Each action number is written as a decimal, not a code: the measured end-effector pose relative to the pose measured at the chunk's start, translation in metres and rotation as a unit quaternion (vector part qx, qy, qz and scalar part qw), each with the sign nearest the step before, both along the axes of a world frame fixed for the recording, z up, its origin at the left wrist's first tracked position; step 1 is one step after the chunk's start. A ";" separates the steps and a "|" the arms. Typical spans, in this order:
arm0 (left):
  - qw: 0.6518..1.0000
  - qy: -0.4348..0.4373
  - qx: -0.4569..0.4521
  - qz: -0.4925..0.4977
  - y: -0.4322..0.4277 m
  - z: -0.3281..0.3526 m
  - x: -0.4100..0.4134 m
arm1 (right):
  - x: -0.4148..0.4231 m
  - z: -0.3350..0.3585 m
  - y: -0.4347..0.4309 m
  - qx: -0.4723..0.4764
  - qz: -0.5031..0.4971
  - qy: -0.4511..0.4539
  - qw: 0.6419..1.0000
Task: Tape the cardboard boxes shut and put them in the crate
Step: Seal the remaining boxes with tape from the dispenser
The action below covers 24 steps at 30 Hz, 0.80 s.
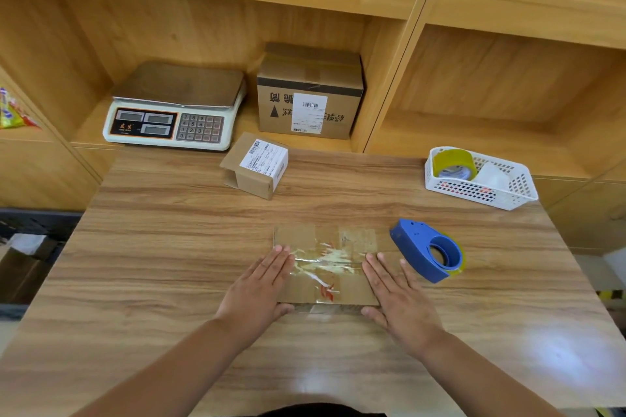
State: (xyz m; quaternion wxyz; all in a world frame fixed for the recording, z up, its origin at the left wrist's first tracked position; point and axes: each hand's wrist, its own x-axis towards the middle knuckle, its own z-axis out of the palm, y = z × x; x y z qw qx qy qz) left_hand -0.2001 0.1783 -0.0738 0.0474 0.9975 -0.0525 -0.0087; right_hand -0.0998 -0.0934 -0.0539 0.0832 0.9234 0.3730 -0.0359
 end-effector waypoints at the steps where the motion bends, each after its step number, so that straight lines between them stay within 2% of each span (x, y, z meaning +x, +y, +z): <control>1: 1.000 -0.005 -0.001 -0.002 0.000 -0.001 0.000 | -0.001 0.000 0.002 0.006 -0.002 -0.002 1.000; 6: 1.000 -0.012 -0.002 0.000 0.003 0.003 0.002 | -0.003 0.003 0.028 0.061 -0.018 -0.007 0.998; 12: 1.000 -0.005 0.015 -0.002 -0.013 0.009 0.015 | -0.006 -0.005 0.056 0.075 0.065 0.002 0.995; 21: 0.998 0.014 0.051 -0.034 -0.020 0.004 0.029 | -0.001 -0.010 0.060 0.069 0.045 0.019 0.996; 24: 0.999 0.027 -0.007 -0.019 -0.019 0.001 0.028 | -0.003 -0.010 0.061 0.064 0.037 0.025 0.997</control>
